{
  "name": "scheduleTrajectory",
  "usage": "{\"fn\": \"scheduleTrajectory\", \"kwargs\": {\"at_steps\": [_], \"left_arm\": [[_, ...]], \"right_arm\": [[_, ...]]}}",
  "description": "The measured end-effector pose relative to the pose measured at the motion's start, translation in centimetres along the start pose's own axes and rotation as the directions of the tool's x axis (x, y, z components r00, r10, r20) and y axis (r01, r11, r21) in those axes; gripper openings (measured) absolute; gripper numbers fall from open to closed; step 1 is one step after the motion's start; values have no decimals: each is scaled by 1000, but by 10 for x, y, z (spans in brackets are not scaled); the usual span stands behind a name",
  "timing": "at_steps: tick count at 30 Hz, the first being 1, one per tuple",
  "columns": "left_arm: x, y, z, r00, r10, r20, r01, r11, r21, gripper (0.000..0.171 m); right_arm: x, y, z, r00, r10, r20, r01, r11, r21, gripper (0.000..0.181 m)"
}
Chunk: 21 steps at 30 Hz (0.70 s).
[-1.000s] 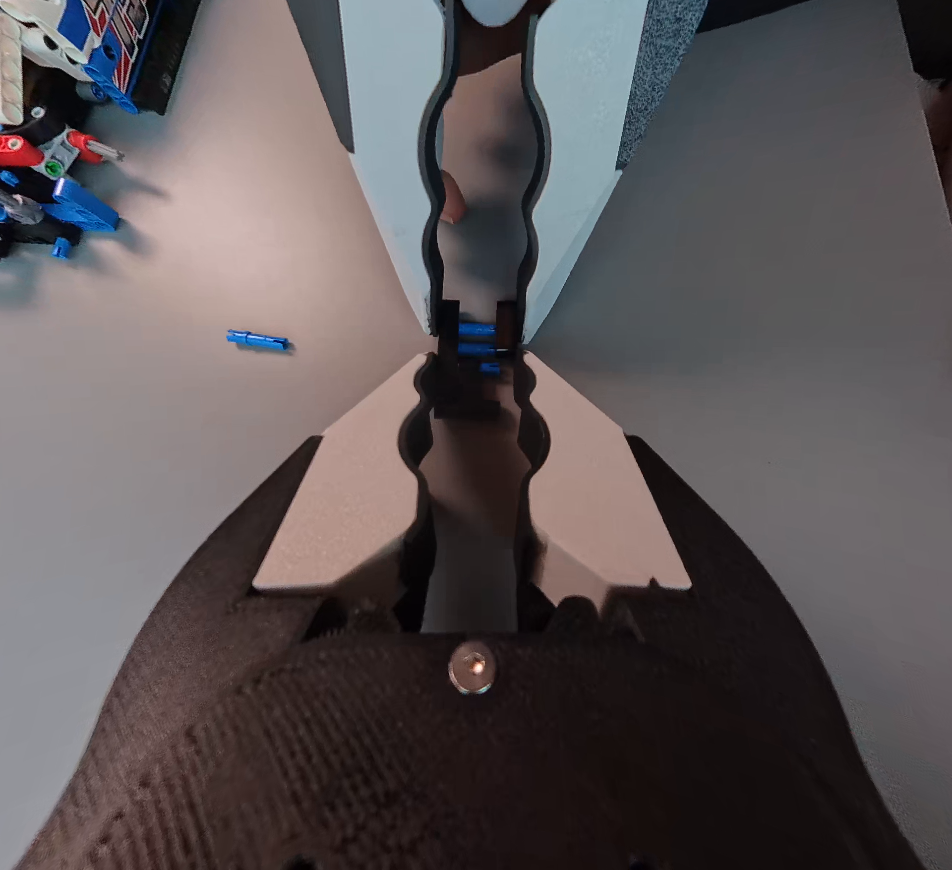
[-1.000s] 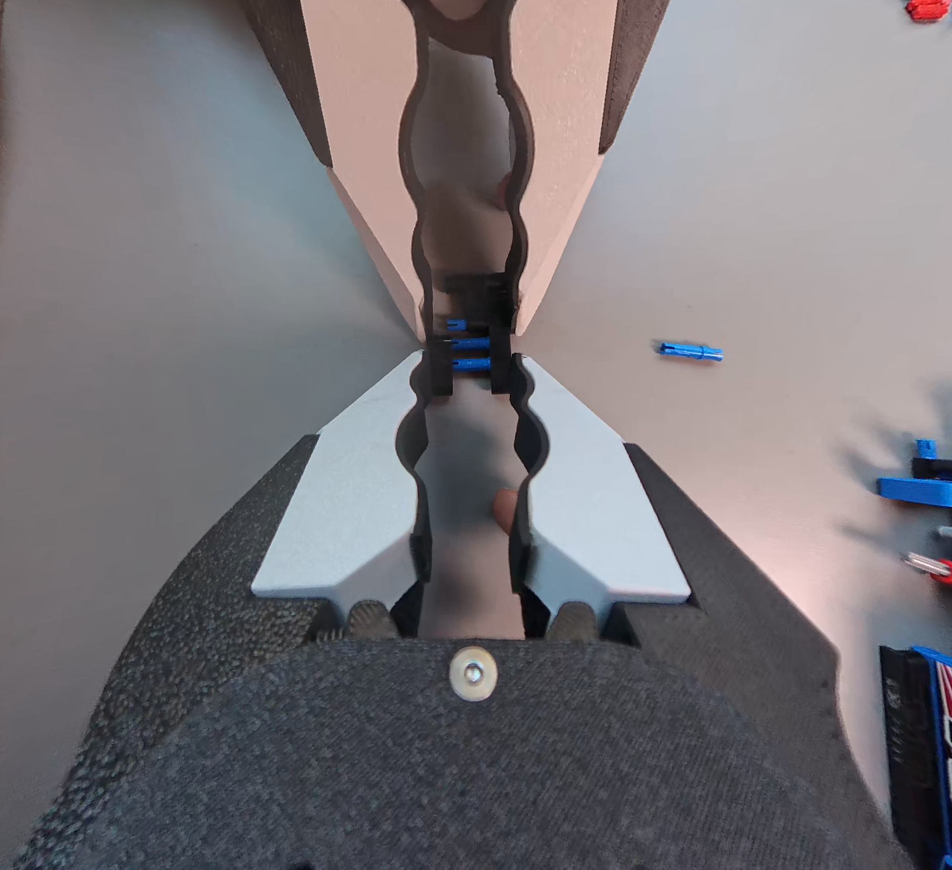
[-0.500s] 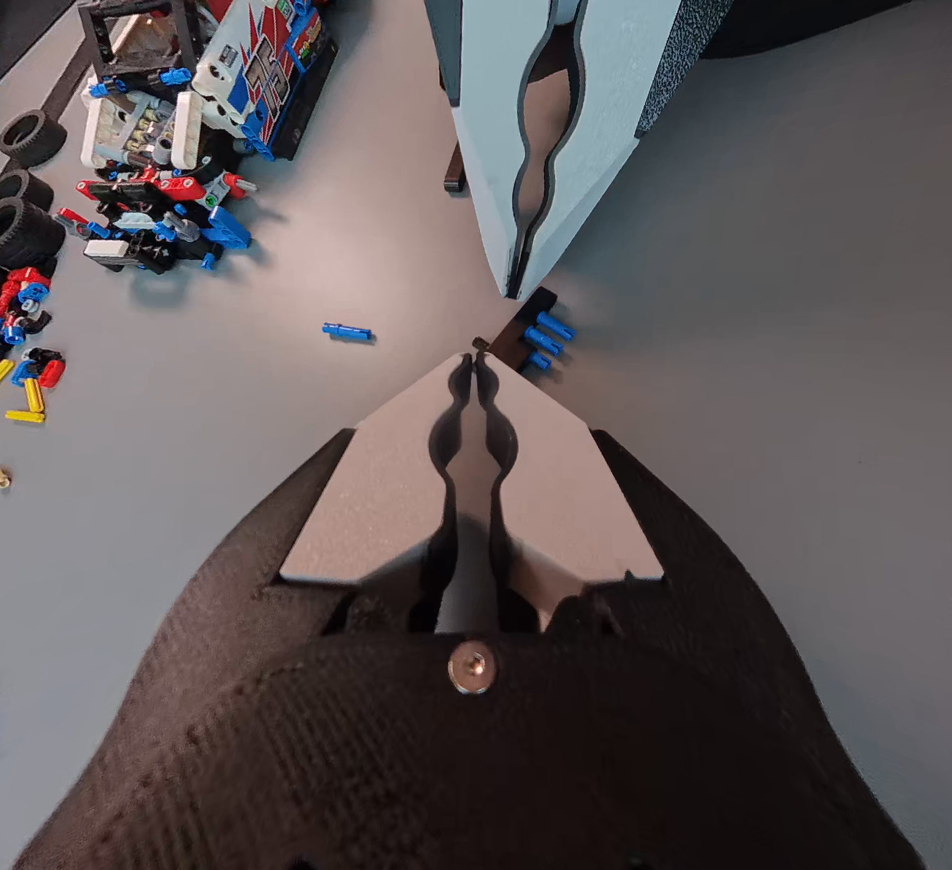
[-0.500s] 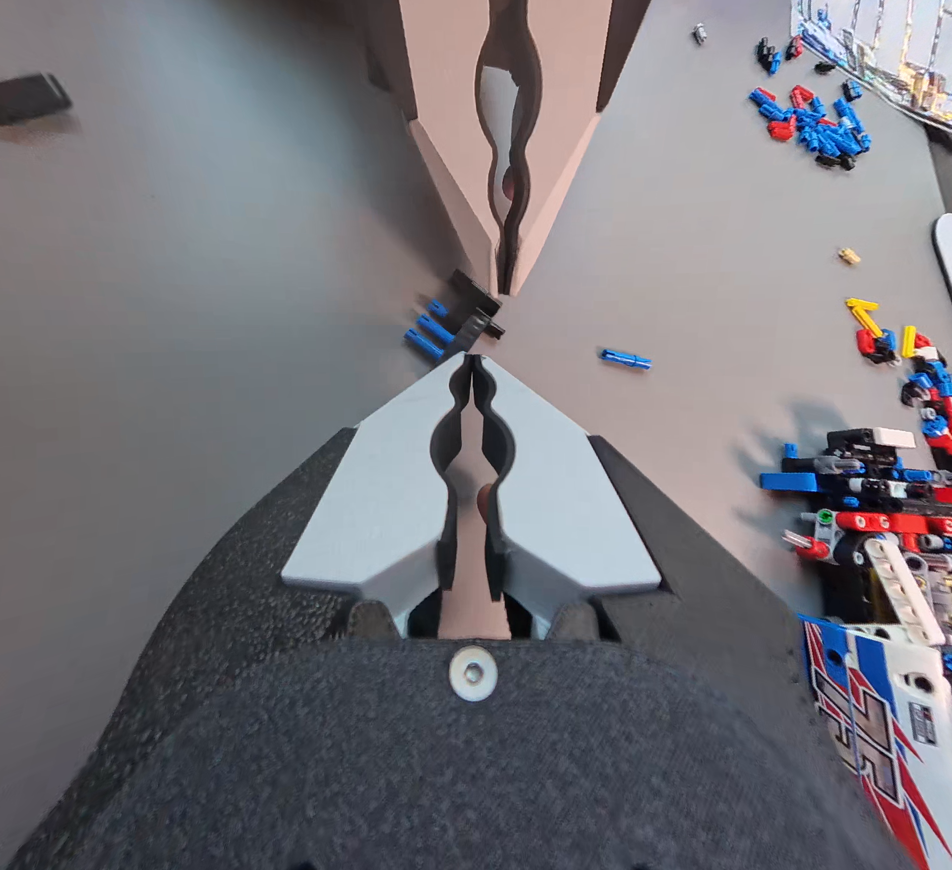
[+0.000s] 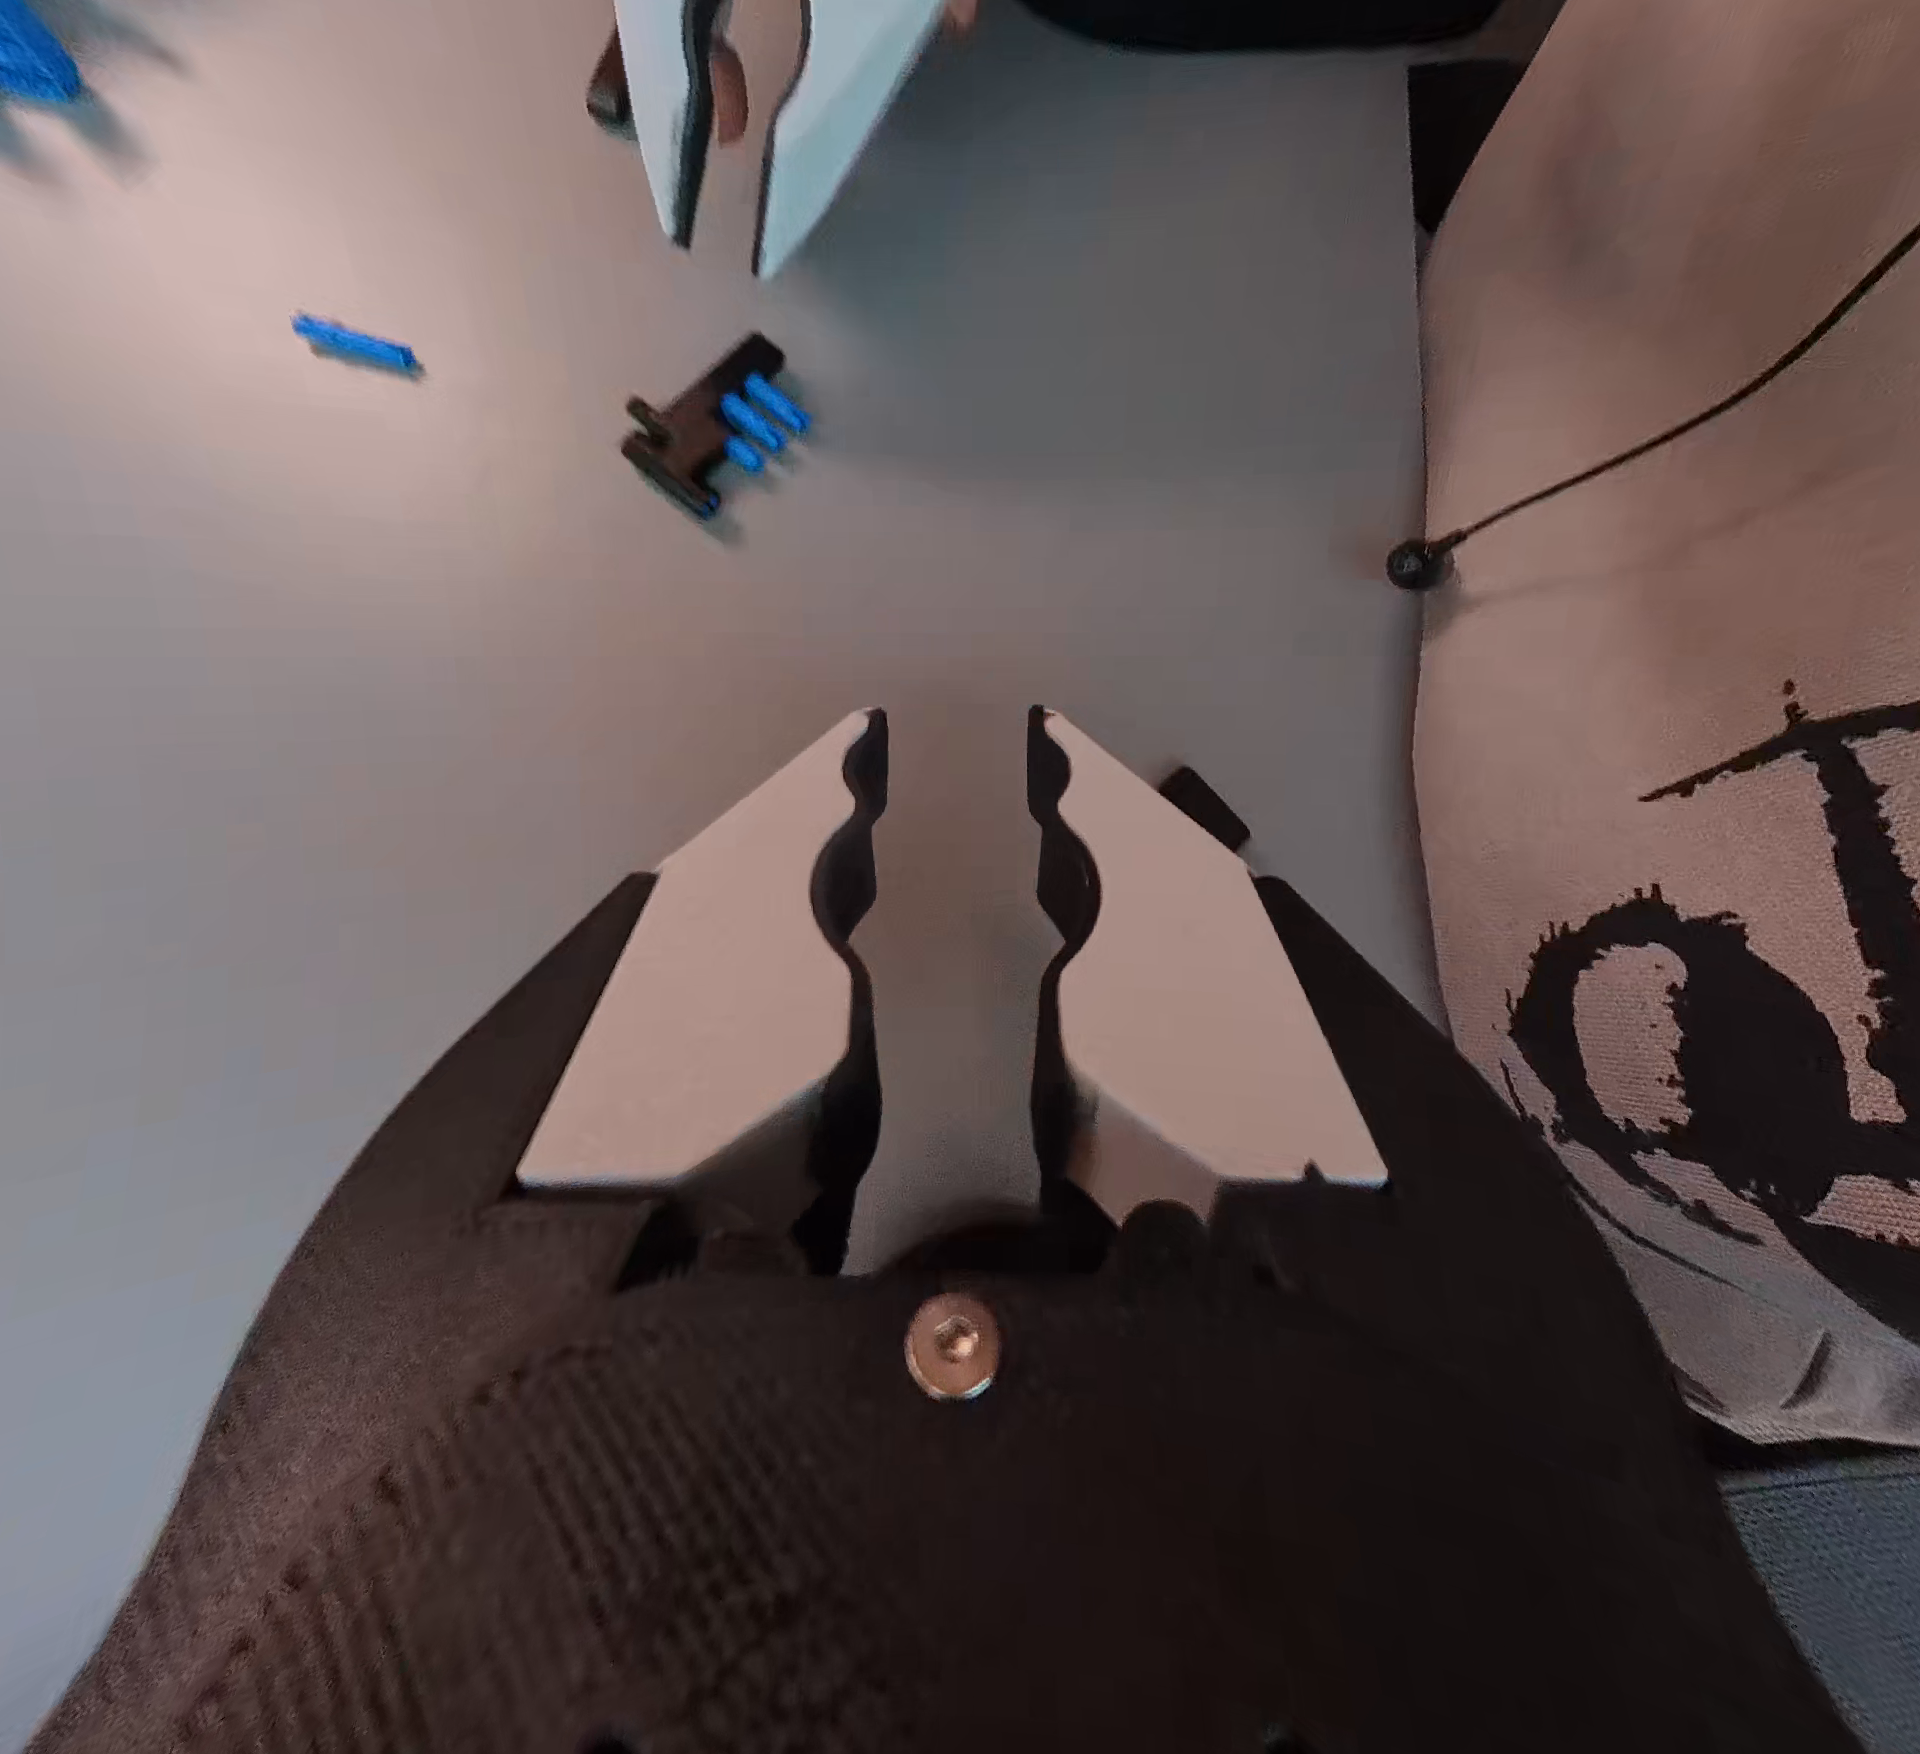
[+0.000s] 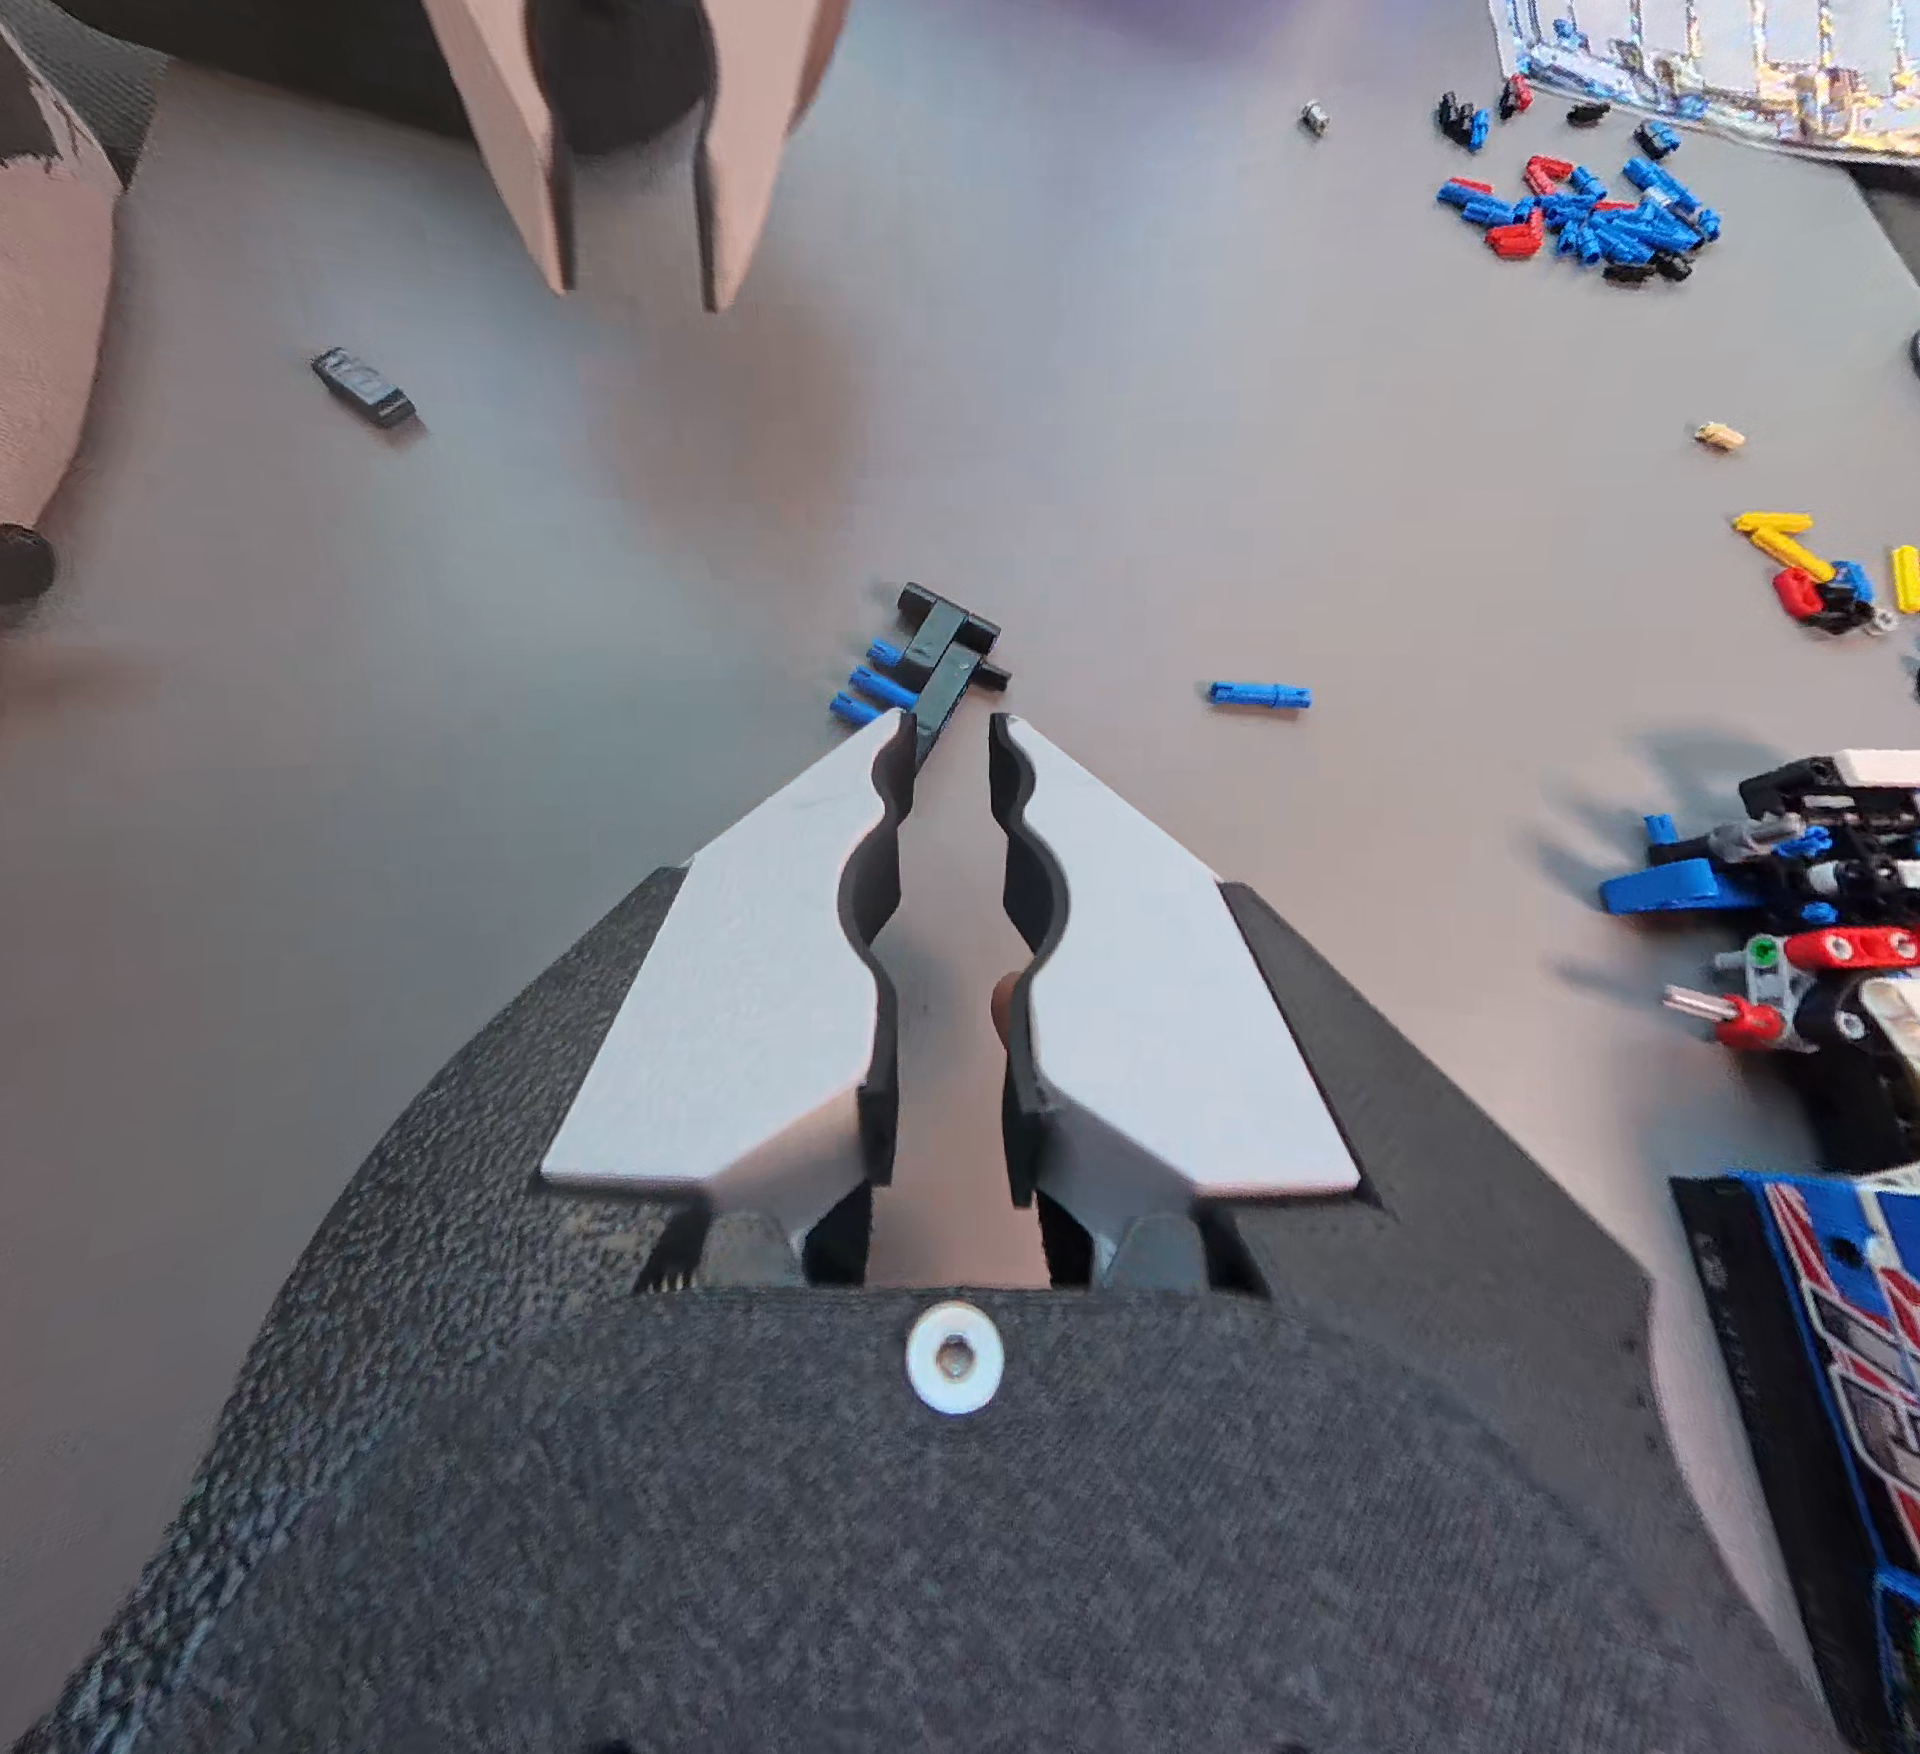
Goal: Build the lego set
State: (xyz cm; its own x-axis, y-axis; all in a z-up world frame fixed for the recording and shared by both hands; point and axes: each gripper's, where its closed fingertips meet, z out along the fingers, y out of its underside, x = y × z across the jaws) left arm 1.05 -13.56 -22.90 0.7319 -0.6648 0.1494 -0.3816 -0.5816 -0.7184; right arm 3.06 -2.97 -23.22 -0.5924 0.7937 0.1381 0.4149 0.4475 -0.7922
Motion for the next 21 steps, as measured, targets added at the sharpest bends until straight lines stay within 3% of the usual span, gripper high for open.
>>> {"fn": "scheduleTrajectory", "kwargs": {"at_steps": [5,9,13,16,21], "left_arm": [[41,27,8,988,-129,85,133,990,-43,28],[51,36,19,980,-105,169,123,987,-99,28],[46,33,23,974,-24,225,53,991,-124,1],[29,28,25,960,4,281,28,994,-109,0],[-9,10,13,939,-18,344,26,1000,-18,8]], "right_arm": [[-8,11,1,999,51,10,-50,994,-102,21],[-13,9,6,998,67,11,-65,987,-144,23],[-13,7,6,1000,-5,-23,1,986,-170,23],[-12,2,3,998,-36,-53,26,985,-171,23],[-12,7,10,997,54,-53,-64,976,-208,22]]}}
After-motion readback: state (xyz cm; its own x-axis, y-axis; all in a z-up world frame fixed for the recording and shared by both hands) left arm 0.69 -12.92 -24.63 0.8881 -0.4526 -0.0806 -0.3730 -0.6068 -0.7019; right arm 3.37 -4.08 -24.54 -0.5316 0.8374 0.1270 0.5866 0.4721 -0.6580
